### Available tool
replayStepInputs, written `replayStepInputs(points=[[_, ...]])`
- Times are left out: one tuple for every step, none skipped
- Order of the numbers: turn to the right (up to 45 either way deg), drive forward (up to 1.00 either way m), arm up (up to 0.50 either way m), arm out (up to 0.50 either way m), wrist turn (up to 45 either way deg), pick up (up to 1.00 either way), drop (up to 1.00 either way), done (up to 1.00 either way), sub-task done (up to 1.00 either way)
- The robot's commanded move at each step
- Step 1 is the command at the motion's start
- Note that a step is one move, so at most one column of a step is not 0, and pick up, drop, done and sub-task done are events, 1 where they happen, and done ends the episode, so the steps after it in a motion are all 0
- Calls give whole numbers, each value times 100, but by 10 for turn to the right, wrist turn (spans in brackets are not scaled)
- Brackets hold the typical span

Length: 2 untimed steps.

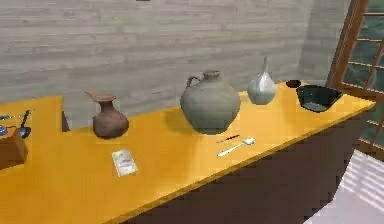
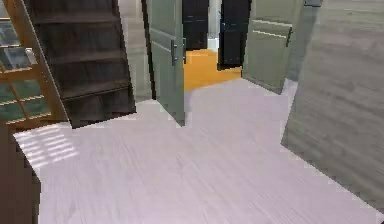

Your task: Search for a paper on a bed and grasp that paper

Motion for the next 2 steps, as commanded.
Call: replayStepInputs(points=[[450,0,0,0,0,0,0,0,0],[450,0,0,0,0,0,0,0,0]])
